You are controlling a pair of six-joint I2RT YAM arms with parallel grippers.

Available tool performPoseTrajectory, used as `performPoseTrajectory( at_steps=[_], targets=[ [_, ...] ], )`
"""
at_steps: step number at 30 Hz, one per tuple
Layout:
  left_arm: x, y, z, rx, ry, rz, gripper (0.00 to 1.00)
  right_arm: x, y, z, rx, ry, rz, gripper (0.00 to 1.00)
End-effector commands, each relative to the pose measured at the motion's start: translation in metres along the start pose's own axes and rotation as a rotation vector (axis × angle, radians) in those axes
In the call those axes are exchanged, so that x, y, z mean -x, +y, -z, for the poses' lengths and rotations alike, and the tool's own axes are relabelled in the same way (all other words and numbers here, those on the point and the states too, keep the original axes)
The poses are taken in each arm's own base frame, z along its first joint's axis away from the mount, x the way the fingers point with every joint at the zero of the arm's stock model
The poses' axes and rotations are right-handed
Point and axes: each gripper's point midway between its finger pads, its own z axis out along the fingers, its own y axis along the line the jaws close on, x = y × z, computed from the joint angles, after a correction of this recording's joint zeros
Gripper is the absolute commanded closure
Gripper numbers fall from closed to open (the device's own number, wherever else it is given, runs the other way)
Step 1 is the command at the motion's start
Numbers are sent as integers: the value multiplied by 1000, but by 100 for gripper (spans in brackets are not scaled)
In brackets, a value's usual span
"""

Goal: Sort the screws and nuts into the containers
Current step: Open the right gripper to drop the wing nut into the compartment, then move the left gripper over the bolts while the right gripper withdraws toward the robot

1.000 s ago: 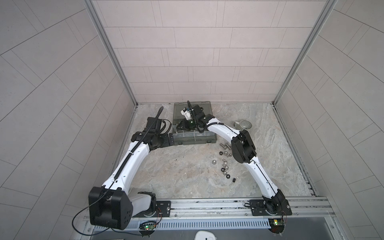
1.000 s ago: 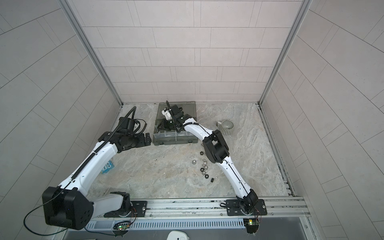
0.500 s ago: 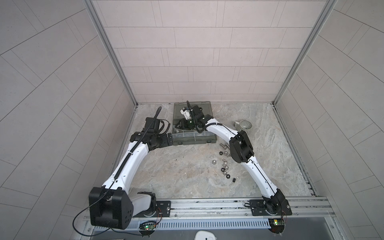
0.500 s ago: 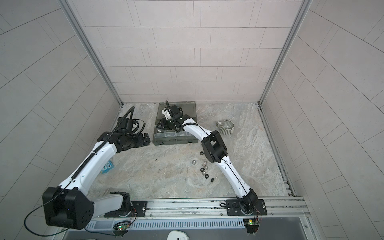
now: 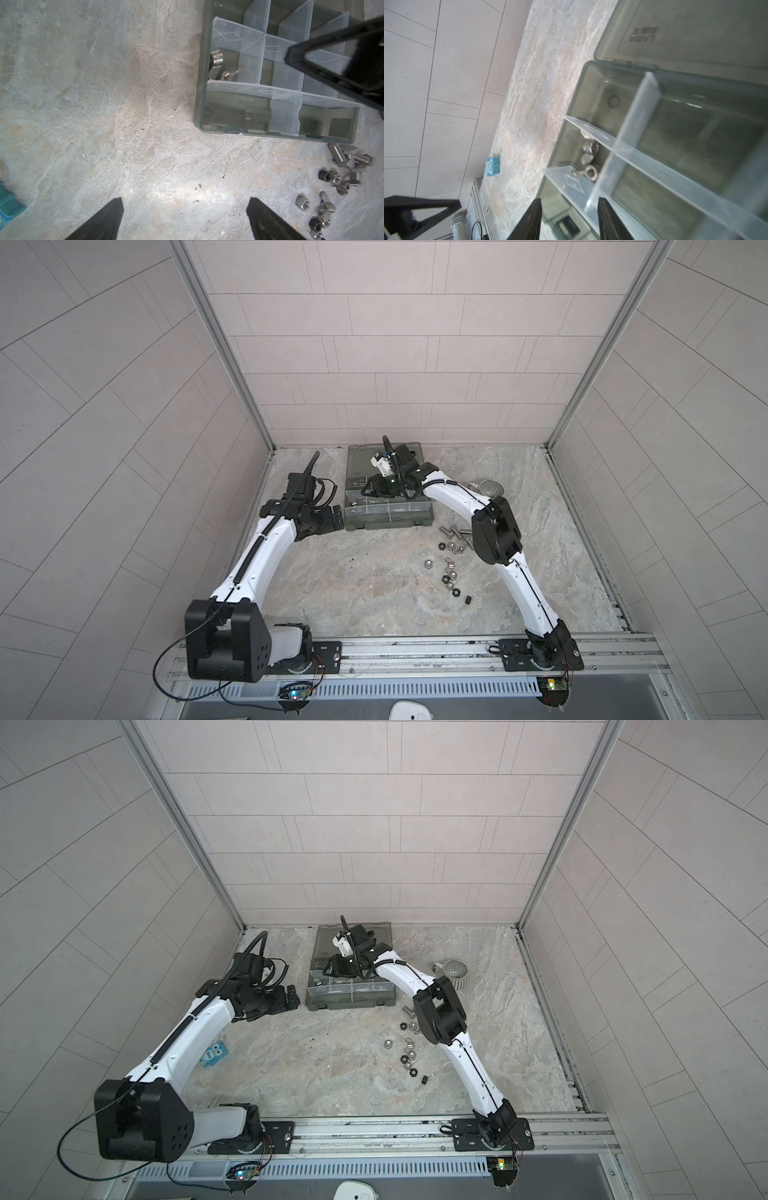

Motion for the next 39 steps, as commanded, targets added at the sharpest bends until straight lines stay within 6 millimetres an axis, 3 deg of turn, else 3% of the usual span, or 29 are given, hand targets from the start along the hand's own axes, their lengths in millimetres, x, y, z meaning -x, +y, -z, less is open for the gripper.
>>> performPoseTrajectory(
  at_steps=[1,6,10,17,21,28,36,39],
  targets=[
    [18,-5,2,-7,-24,-17,0,14,1,79,-96,-65,84,54],
    [34,-21,-14,-36,-17,-16,0,-39,-57,143,-397,35,113,53],
    [40,-55,-30,-46,12,-98,0,-89,-92,180,-524,160,36,52],
    [31,-146,-55,-132,87,-271,0,-151,-128,217,-616,212,-78,51],
    [30,-171,-68,-165,117,-296,0,-177,-148,233,-648,217,-171,51],
    [29,-191,-80,-196,129,-313,0,-205,-168,250,-693,213,-247,51],
    [7,-222,-78,-244,147,-403,0,-209,-166,256,-674,200,-265,51],
    [-9,-240,-74,-287,169,-489,0,-213,-164,261,-672,200,-277,39]
  ],
)
